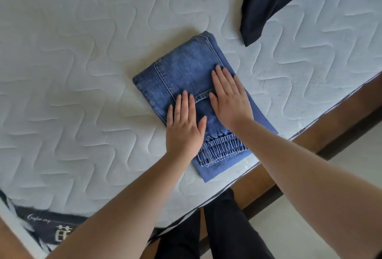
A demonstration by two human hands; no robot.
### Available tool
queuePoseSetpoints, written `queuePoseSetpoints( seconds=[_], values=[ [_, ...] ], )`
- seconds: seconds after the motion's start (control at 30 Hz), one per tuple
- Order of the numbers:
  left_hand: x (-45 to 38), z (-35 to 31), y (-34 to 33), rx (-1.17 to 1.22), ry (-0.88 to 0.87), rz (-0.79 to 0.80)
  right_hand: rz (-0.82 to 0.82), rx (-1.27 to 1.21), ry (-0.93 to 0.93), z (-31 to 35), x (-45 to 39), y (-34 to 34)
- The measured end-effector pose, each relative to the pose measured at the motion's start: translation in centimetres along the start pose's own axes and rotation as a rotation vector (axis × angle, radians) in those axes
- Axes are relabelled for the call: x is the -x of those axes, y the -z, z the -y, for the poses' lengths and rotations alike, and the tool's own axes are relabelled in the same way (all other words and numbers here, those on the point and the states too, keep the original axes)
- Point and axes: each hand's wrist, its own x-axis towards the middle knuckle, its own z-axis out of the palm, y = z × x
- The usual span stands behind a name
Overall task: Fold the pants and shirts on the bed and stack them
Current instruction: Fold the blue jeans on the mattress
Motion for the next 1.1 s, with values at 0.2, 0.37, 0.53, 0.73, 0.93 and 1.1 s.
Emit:
queuePoseSetpoints(
  seconds=[0.2,0.37,0.53,0.73,0.93,1.1],
  values=[
    [3.2,-2.7,-2.0,-0.008,-0.029,0.063,0.055,-0.033,-0.108,-1.9,7.0,-2.5],
    [1.7,-1.9,-1.3,-0.011,-0.095,0.147,0.134,-0.067,-0.082,-2.3,5.7,-2.1],
    [0.7,-1.6,-0.8,-0.05,-0.077,0.312,0.227,-0.098,-0.102,-2.2,5.5,-1.4],
    [1.2,-4.3,6.8,0.02,-0.085,0.333,0.303,-0.258,-0.17,-0.7,9.1,5.7],
    [7.3,-6.8,16.7,0.077,-0.326,-0.011,0.057,-0.199,-0.243,-0.9,20.3,14.8],
    [11.4,-5.9,25.3,0.058,-0.542,-0.142,0.017,-0.077,-0.225,0.2,25.1,21.8]
  ],
)
